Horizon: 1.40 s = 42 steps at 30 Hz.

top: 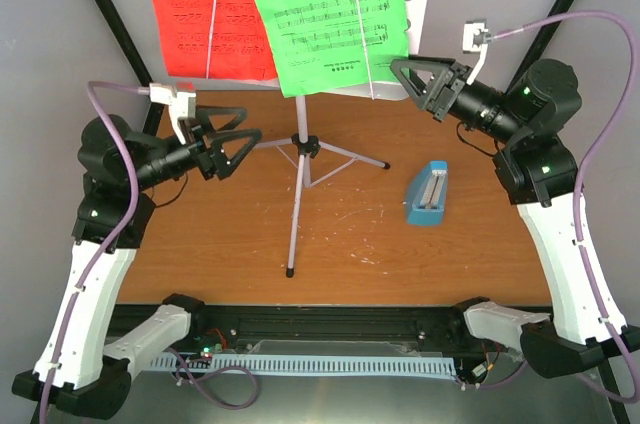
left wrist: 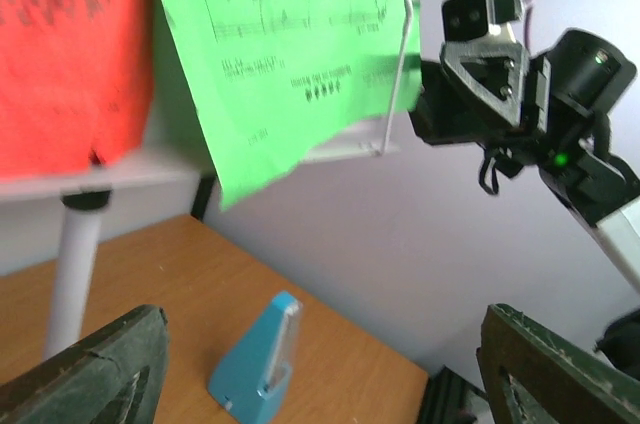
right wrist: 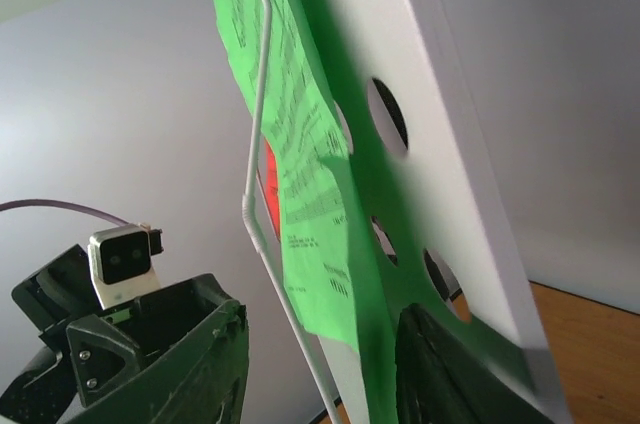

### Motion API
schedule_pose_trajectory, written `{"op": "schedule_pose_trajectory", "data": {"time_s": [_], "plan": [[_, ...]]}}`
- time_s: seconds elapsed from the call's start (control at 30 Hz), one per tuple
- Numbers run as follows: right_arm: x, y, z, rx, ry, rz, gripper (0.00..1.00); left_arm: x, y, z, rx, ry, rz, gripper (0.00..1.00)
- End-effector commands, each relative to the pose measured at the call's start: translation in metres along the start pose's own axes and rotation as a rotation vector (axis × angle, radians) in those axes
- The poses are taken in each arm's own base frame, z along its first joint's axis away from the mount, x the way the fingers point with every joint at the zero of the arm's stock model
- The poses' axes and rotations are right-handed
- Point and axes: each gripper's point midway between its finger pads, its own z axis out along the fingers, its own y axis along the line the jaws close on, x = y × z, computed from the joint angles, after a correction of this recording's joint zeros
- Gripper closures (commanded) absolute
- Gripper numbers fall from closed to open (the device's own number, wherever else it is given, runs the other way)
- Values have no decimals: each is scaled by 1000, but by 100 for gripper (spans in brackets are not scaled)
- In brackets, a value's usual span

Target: Pack up the instrument practice props

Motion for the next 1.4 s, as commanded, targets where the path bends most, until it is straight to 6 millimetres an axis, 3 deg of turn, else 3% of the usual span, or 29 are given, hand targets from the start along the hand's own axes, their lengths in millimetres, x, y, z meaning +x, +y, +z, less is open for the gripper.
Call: {"op": "schedule_pose_trajectory", "data": {"time_s": [0.0,0.27,0.7,0.9,1.1,1.37], "plan": [[-13,6,9,30,-20,-75,59,-45,-2,-1,-61,-107,32,16],[-26,11,33,75,-43,-153,64,-95,-24,15,50,-207,55,23],[-33,9,54,132,-94,-194,70,-125,-62,79,179,-225,63,31],[-31,10,56,128,-95,-193,77,-118,-70,123,214,-175,6,34],[-29,7,56,134,-99,-188,97,-110,-72,152,222,-150,-21,40],[-27,9,55,123,-98,-187,97,-108,-67,170,208,-145,-41,51]]}}
